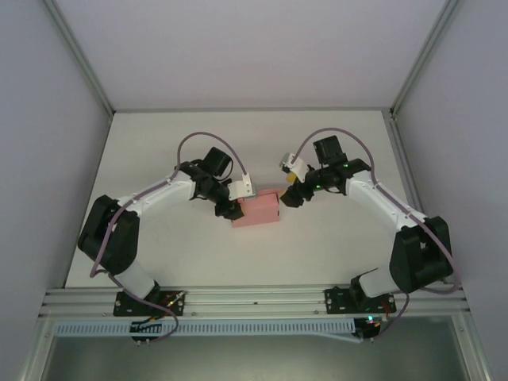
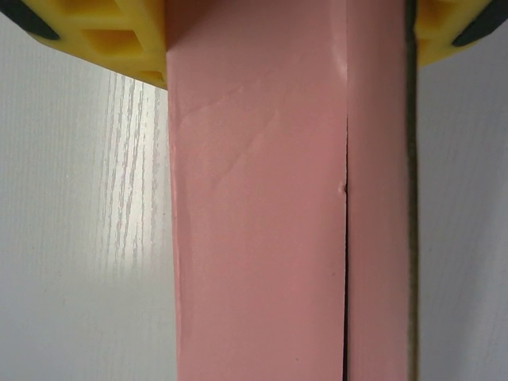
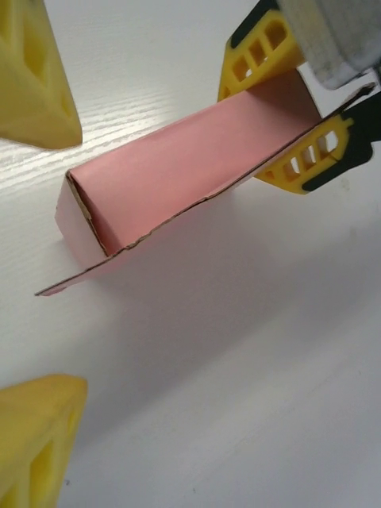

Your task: Assemble paper box

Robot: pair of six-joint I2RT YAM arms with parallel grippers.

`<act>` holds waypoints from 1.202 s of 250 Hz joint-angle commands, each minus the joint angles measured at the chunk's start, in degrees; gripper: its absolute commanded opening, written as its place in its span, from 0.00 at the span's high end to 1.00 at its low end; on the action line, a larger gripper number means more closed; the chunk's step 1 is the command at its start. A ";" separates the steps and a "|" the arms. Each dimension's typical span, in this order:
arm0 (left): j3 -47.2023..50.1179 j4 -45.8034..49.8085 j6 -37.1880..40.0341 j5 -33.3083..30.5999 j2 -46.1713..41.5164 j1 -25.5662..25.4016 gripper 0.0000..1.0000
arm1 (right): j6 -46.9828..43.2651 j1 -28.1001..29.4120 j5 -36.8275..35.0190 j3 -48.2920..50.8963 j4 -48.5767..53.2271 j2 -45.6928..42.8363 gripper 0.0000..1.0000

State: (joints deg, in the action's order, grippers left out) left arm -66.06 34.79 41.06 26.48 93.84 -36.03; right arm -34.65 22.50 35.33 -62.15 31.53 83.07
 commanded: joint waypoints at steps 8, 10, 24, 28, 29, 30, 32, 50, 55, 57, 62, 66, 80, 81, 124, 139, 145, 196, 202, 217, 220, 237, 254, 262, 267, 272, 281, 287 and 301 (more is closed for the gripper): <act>-1.59 0.90 -0.24 -0.40 0.65 0.14 0.63 | -0.12 1.39 -2.43 -2.99 0.21 3.19 0.50; -1.50 0.90 -0.27 -0.45 0.64 0.08 0.63 | -0.12 1.51 -2.61 -3.02 0.20 3.36 0.52; -1.44 0.73 -0.43 -0.81 0.50 0.03 0.63 | 0.28 1.84 -3.14 -3.48 0.21 4.29 0.67; -1.45 0.65 -0.64 -1.08 0.53 -0.05 0.63 | 0.47 1.92 -3.35 -3.62 0.28 4.46 0.70; -1.45 0.68 -0.64 -1.04 0.54 -0.03 0.63 | 0.56 1.97 -3.39 -3.65 0.29 4.47 0.71; -1.49 0.66 -0.68 -1.10 0.55 -0.02 0.63 | 0.60 1.99 -3.45 -3.66 0.29 4.51 0.72; -1.45 0.64 -0.71 -1.26 0.53 -0.01 0.63 | 0.70 2.01 -3.50 -3.61 0.22 4.57 0.74; -1.52 0.19 -1.53 -2.56 0.73 -0.21 0.63 | 1.64 2.25 -3.36 -3.91 0.32 4.87 0.86; -1.48 0.09 -1.80 -2.86 0.69 -0.27 0.63 | 2.11 2.43 -3.53 -4.09 0.37 4.84 0.88; -1.49 0.10 -1.84 -2.93 0.72 -0.27 0.63 | 2.35 2.41 -3.58 -4.09 0.42 4.89 0.89; -1.46 0.04 -1.96 -3.07 0.68 -0.32 0.63 | 2.86 2.54 -3.73 -4.19 0.57 4.87 0.92; -1.47 0.10 -2.09 -3.12 0.64 -0.41 0.63 | 3.33 2.67 -3.78 -4.29 0.67 4.91 0.95; -1.18 -1.87 -2.87 -3.50 0.37 -0.45 0.63 | 5.51 2.93 -4.11 -4.56 0.84 5.02 1.00; -1.18 -1.98 -2.94 -3.52 0.37 -0.49 0.63 | 5.75 2.96 -4.16 -4.60 0.83 5.05 1.00; -0.71 -5.83 -6.53 -6.57 -0.02 -0.77 0.63 | 24.46 3.64 -2.59 -5.70 -0.26 5.84 1.00; -0.74 -6.22 -7.09 -7.44 0.37 -0.83 0.63 | 34.71 3.91 -3.45 -5.27 -2.27 5.29 1.00; -0.77 -6.30 -7.21 -7.89 0.50 -0.92 0.63 | 38.37 3.95 -3.26 -4.93 -3.04 5.16 1.00; -1.24 -5.70 -7.15 -11.58 1.68 -1.69 0.63 | 53.00 4.27 2.03 -4.54 -2.96 2.12 1.00; -1.27 -5.55 -7.05 -11.88 1.85 -1.88 0.63 | 53.62 4.09 3.22 -4.80 -2.55 2.06 1.00; -1.32 -4.89 -6.51 -12.08 2.19 -2.15 0.63 | 56.20 4.01 6.47 -5.70 -1.71 2.72 1.00; -1.35 -4.81 -6.43 -12.20 2.30 -2.17 0.63 | 56.72 3.89 6.85 -5.91 -1.39 3.02 1.00; -1.29 -3.95 -5.61 -12.07 2.63 -2.62 0.63 | 58.85 3.87 10.50 -6.94 -0.08 4.61 1.00; -1.15 -3.42 -4.97 -12.31 2.78 -3.06 0.63 | 59.94 3.43 13.22 -7.81 0.95 5.94 1.00; -0.86 -3.42 -4.68 -12.23 2.79 -3.06 0.63 | 60.89 3.09 14.06 -8.12 1.19 6.27 1.00; -0.82 -3.35 -4.59 -12.33 2.77 -3.11 0.63 | 61.69 2.81 14.98 -8.29 1.23 6.44 1.00; -0.75 -3.25 -4.63 -12.50 2.77 -3.15 0.63 | 62.18 2.52 15.93 -8.52 1.09 6.47 1.00; -0.77 -3.03 -4.60 -12.51 2.75 -3.17 0.63 | 62.78 2.14 17.26 -8.74 0.80 6.41 1.00; -0.84 -2.69 -4.50 -12.59 2.76 -3.10 0.63 | 63.52 1.91 17.60 -8.85 0.44 6.32 1.00; -0.63 -2.88 -4.10 -12.34 2.64 -3.11 0.63 | 65.63 1.72 18.02 -9.19 0.29 6.14 1.00</act>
State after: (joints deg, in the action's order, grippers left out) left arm -66.28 31.40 36.64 18.20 94.37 -38.65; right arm 24.08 23.29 37.98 -67.26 32.08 90.37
